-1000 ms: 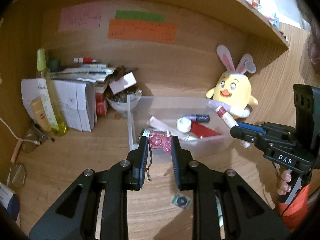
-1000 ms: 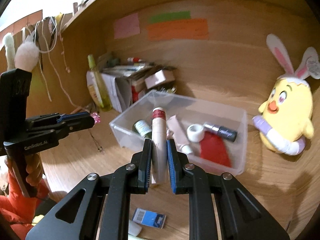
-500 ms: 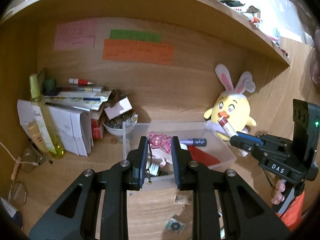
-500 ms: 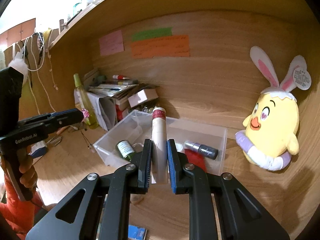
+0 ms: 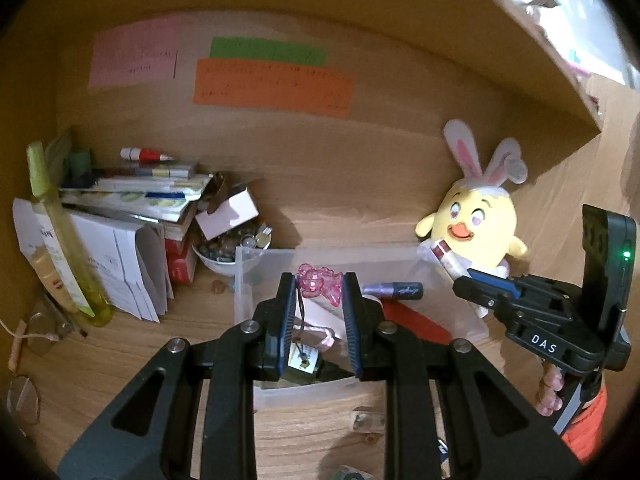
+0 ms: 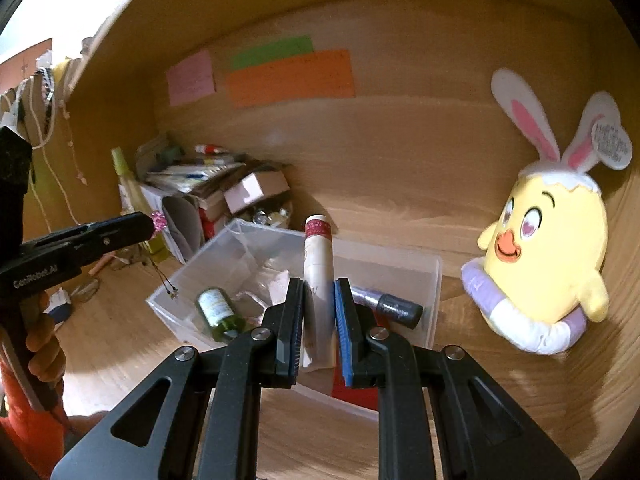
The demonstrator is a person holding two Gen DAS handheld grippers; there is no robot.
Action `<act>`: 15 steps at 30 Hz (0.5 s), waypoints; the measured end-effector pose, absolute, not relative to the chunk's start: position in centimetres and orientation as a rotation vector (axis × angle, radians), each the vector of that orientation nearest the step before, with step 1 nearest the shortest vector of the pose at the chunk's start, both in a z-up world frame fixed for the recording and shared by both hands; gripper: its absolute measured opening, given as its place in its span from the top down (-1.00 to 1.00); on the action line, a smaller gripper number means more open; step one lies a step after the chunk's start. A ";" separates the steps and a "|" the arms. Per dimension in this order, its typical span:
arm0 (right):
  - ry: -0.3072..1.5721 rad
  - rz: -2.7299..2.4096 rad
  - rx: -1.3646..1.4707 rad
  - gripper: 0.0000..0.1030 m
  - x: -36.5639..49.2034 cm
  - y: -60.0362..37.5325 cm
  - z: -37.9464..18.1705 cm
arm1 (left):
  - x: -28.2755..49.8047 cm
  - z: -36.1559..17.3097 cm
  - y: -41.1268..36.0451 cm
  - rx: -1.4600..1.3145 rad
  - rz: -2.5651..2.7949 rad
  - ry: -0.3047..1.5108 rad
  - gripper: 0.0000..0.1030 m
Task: Organize objects
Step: 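Carry the hair clip and lip tube over the clear box with both tools, then open both tools to drop the clip and tube into the box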
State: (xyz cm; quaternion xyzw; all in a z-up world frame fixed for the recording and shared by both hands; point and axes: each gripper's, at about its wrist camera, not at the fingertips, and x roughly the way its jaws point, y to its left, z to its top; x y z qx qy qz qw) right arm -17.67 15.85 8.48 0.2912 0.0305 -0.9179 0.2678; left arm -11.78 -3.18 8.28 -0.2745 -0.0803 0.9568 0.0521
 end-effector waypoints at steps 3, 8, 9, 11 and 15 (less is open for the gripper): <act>0.092 -2.479 0.826 0.73 -18.6 15.8 7.4 | -12.6 7.3 -3.7 -0.878 2.901 -0.269 0.56; 0.081 -2.474 0.896 0.73 -20.2 16.0 5.7 | -13.9 5.2 -4.2 -0.963 2.878 -0.292 0.56; 0.085 -2.476 0.903 0.73 -20.3 16.0 5.5 | -14.1 4.8 -4.2 -0.982 2.871 -0.292 0.56; 0.108 -2.487 0.923 0.73 -20.7 15.8 4.9 | -14.5 4.2 -4.2 -1.008 2.859 -0.297 0.56; 0.159 -2.499 0.984 0.73 -21.5 15.4 3.5 | -15.2 3.1 -4.2 -1.048 2.843 -0.298 0.56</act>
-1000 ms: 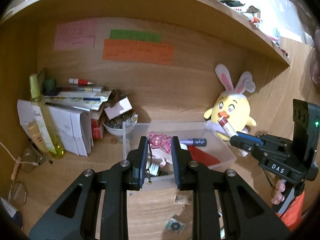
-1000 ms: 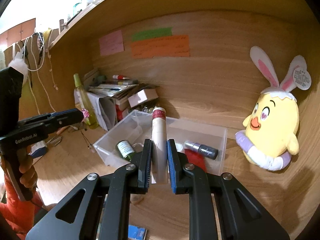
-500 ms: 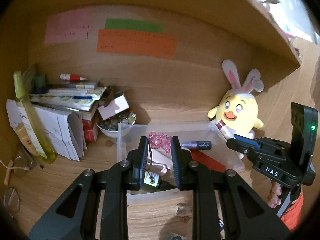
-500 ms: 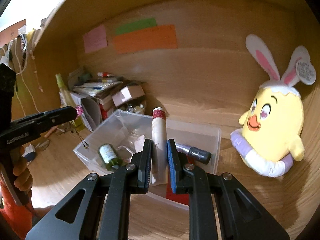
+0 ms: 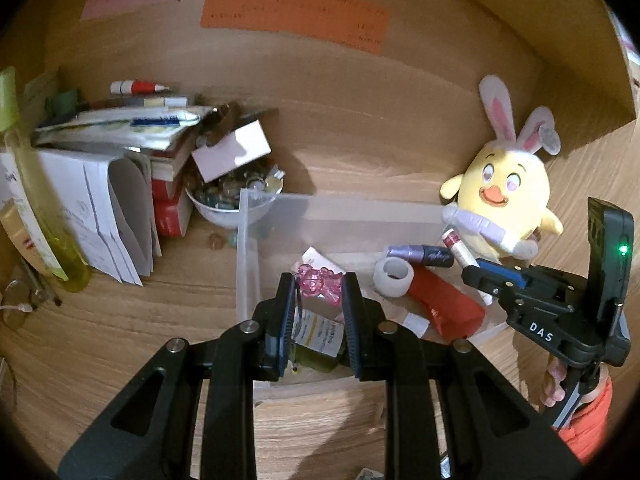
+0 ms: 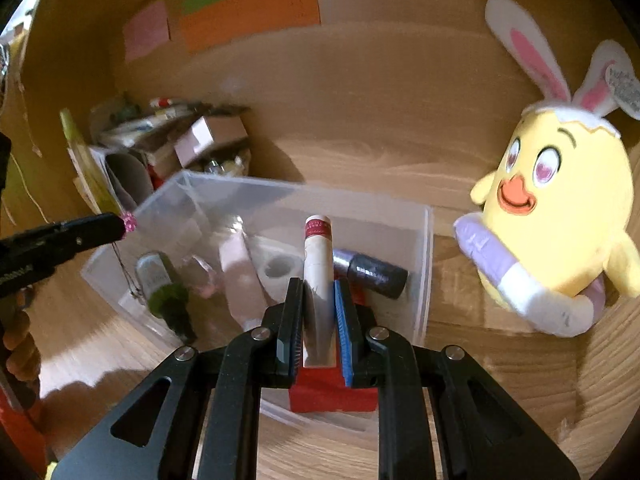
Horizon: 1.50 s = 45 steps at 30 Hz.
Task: Organize objects
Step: 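Open both tools to drop the clip and tube into the box, then withdraw both tools from the box toward the remaining items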
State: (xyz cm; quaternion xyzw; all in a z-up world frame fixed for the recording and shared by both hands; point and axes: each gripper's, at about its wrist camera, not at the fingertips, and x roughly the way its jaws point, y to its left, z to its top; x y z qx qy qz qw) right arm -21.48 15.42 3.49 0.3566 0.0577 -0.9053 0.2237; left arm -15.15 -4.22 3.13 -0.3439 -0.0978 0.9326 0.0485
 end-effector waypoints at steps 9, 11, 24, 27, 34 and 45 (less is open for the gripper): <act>0.240 -2.517 1.029 0.73 -21.7 14.5 2.2 | -15.6 2.2 -4.3 -1.073 2.816 -0.292 0.56; 0.245 -2.517 1.033 0.73 -21.7 14.4 2.2 | -15.6 2.2 -4.1 -1.074 2.812 -0.286 0.56; 0.263 -2.548 1.032 0.38 -21.3 14.4 2.8 | -14.8 2.6 -3.7 -1.050 2.818 -0.258 -0.22; 0.284 -2.574 1.000 0.28 -20.8 14.3 3.4 | -14.3 2.9 -3.7 -1.030 2.827 -0.258 -0.41; 0.308 -2.597 0.938 -0.13 -19.1 14.0 4.7 | -13.0 4.0 -3.6 -0.979 2.900 -0.219 -0.82; 0.276 -2.621 0.877 -0.59 -16.0 14.9 6.2 | -11.0 3.9 -3.3 -1.019 2.926 -0.141 -0.90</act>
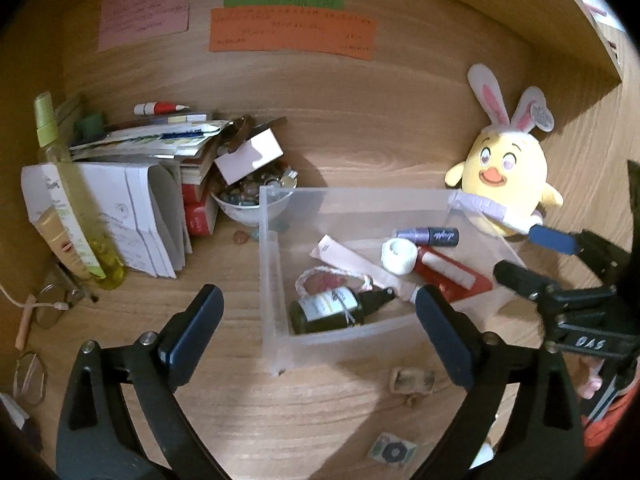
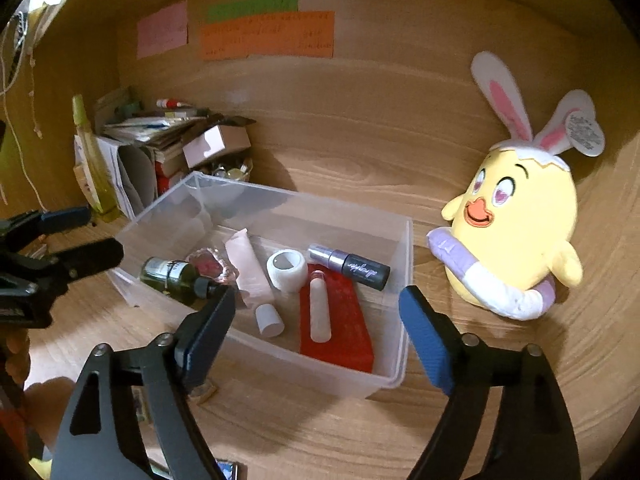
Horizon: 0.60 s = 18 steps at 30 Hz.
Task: Organize objects
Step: 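Withdraw both tools from the box toward the remaining items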
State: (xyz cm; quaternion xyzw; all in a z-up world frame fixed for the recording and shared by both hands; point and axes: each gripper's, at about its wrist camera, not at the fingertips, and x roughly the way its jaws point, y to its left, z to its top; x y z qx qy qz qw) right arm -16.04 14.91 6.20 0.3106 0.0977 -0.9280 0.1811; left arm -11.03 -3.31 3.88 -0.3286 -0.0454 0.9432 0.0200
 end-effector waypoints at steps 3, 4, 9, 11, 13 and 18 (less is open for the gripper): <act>0.261 -2.611 0.868 -0.60 -15.2 15.2 6.5 | -10.4 3.6 -3.3 -1.041 2.911 -0.129 -0.91; 0.255 -2.606 0.868 -0.61 -15.0 15.3 6.5 | -10.1 3.6 -3.2 -1.045 2.907 -0.124 -0.91; 0.212 -2.567 0.901 -0.61 -13.8 15.8 6.0 | -8.9 2.8 -2.8 -1.069 2.895 -0.085 -0.92; 0.202 -2.553 0.925 -0.61 -13.4 15.9 5.5 | -8.6 2.4 -2.6 -1.087 2.882 -0.075 -0.92; 0.207 -2.554 0.941 -0.61 -13.0 15.9 5.0 | -8.2 1.9 -2.4 -1.108 2.860 -0.074 -0.92; 0.238 -2.529 1.007 -0.61 -11.6 15.6 3.0 | -7.5 0.7 -2.1 -1.156 2.816 -0.090 -0.92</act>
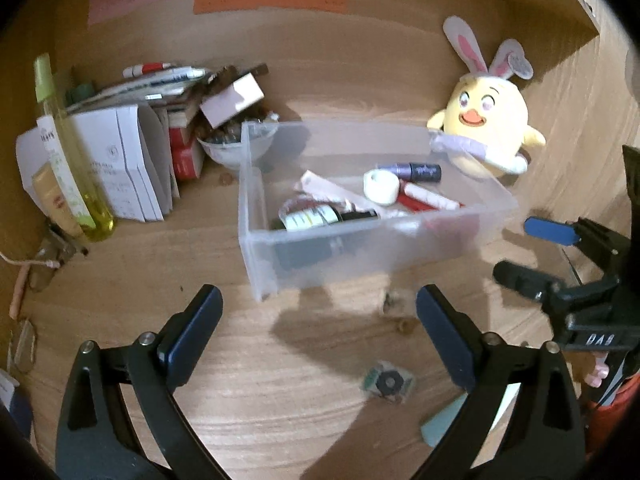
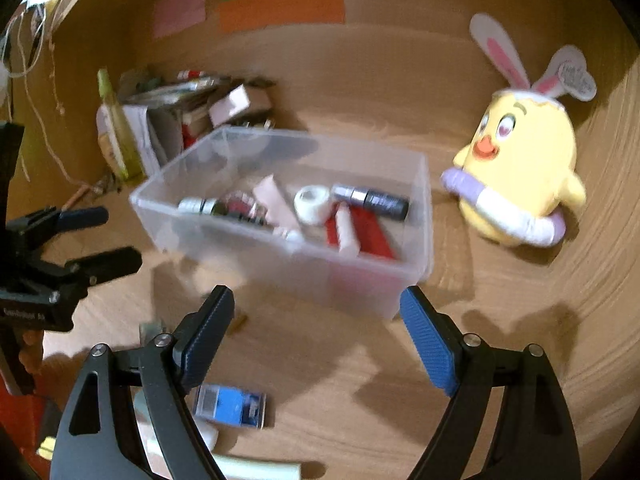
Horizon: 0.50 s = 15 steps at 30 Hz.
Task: Organize objects
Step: 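Withdraw both tools from the box toward the remaining items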
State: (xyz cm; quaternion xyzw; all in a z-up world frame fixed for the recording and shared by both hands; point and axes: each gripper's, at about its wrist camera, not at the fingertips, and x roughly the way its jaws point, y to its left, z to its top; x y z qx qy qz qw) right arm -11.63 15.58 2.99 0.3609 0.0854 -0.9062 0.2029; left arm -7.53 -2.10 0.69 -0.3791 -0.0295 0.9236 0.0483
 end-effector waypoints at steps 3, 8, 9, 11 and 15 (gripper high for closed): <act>0.272 -2.508 1.049 -0.61 -10.9 15.2 1.6 | -7.2 0.0 -1.9 -1.185 2.798 -0.084 -0.92; 0.288 -2.472 1.095 -0.61 -10.0 14.8 0.3 | -6.6 -1.2 -1.8 -1.240 2.771 -0.077 -0.92; 0.288 -2.466 1.102 -0.61 -9.8 14.8 0.1 | -6.5 -1.4 -1.8 -1.253 2.763 -0.082 -0.92; 0.299 -2.451 1.123 -0.61 -9.6 14.6 -0.4 | -6.3 -2.1 -1.9 -1.282 2.742 -0.091 -0.92; 0.320 -2.407 1.167 -0.61 -9.4 14.1 -1.3 | -5.8 -3.1 -1.6 -1.325 2.698 -0.076 -0.92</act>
